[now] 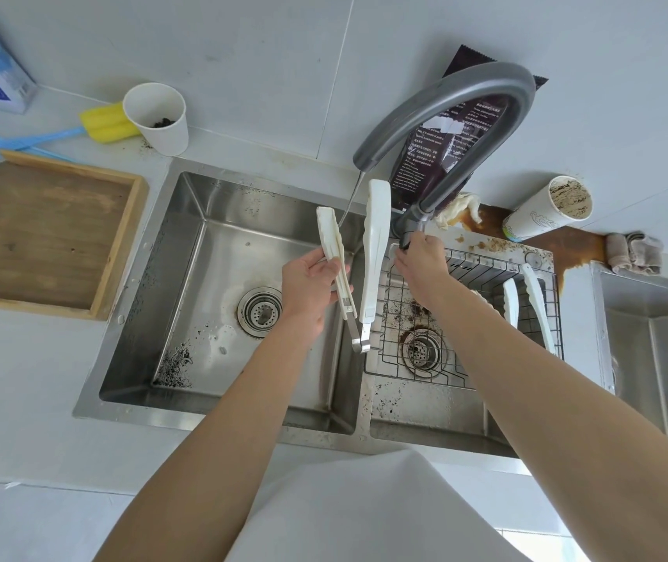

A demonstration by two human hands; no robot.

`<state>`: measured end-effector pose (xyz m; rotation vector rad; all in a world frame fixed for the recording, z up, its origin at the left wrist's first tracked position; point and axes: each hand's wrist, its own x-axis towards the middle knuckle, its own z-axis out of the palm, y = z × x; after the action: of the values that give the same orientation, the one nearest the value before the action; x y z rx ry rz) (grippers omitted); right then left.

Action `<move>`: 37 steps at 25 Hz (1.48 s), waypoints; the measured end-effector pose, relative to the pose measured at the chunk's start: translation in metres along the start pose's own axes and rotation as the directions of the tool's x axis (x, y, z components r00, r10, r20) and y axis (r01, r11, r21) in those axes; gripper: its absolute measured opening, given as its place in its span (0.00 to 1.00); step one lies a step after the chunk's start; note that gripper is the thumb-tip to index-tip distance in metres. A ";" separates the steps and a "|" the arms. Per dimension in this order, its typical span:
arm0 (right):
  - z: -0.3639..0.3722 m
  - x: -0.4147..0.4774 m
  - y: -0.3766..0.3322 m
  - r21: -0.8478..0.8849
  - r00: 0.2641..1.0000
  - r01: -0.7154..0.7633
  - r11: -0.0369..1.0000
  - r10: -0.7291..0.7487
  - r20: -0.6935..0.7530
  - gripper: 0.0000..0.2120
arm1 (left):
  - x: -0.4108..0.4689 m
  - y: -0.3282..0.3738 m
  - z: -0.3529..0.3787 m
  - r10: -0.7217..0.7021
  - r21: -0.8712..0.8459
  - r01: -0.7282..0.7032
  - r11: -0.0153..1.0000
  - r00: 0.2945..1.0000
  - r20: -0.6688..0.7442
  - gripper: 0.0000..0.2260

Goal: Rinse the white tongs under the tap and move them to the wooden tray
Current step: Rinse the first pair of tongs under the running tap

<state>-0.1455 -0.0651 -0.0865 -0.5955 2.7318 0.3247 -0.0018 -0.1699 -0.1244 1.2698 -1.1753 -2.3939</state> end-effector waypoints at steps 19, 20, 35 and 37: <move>0.014 -0.014 -0.013 0.936 0.920 -0.338 -0.098 0.174 0.351 0.19 | 0.002 -0.005 0.003 -0.003 -0.008 0.003 1.000 1.000 -0.002 0.12; 0.012 -0.022 -0.015 0.938 0.924 -0.329 -0.109 0.168 0.344 0.20 | 0.003 -0.005 0.004 0.001 -0.001 -0.001 1.000 1.000 -0.005 0.12; 0.036 -0.115 -0.036 0.990 0.983 -0.118 0.074 -0.130 0.127 0.08 | 0.010 -0.011 0.020 0.074 0.079 -0.073 0.994 0.997 -0.003 0.09; 0.036 -0.115 -0.036 0.987 0.987 -0.110 0.114 -0.106 0.122 0.09 | 0.014 -0.009 0.024 0.086 0.116 -0.084 0.990 0.996 -0.014 0.09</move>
<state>-0.0217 -0.0454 -0.0838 -0.0939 2.0157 -1.3961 -0.0271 -0.1574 -0.1315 1.2457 -1.3510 -2.2788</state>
